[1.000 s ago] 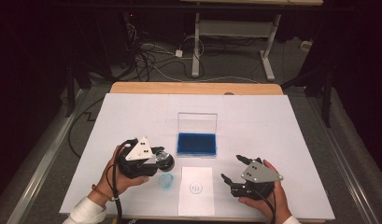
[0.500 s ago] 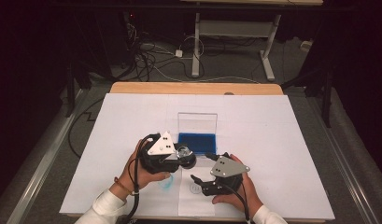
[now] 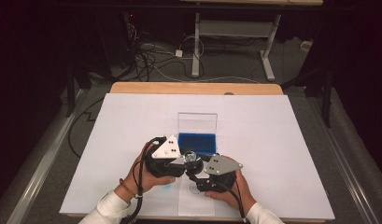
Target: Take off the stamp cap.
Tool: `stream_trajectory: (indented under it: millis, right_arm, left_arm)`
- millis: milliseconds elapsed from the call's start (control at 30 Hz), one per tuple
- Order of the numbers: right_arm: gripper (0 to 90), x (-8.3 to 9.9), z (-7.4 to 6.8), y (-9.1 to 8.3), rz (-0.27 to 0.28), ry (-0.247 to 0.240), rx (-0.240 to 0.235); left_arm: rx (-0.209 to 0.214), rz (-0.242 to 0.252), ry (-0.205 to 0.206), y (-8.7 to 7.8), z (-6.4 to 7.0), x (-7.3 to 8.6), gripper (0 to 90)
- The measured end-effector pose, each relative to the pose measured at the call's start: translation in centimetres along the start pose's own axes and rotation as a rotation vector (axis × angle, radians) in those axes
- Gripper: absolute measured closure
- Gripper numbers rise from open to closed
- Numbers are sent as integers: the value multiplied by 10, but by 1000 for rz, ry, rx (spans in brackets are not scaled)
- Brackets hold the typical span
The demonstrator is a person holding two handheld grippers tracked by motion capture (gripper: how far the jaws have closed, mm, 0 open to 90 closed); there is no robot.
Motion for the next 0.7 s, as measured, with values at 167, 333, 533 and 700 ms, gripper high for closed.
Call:
stream_trajectory:
  millis: [167, 333, 533, 700]
  right_arm:
    - [377, 0, -2, -1, 0, -12, 8]
    - [384, 0, -3, -2, -13, -23, 12]
    - [388, 0, -5, -3, -54, -38, 5]
    - [389, 0, -6, -5, -71, -47, -1]
  left_arm:
    - [7, 12, -9, -1, -1, 2, 547]
    - [18, 13, -11, 0, -1, 4, 547]
    - [22, 4, -3, 2, 2, 5, 547]
    - [44, 5, -15, 1, 1, 5, 548]
Point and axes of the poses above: each handheld gripper's, and its own axes: y roughly forward along the jaws, x roughly out of its underside, z roughly to its right, the point moved 4 cm from there along y, roughly forward along the jaws, and after that the axes turned 12 degrees about -z, right-handed, at the moved point
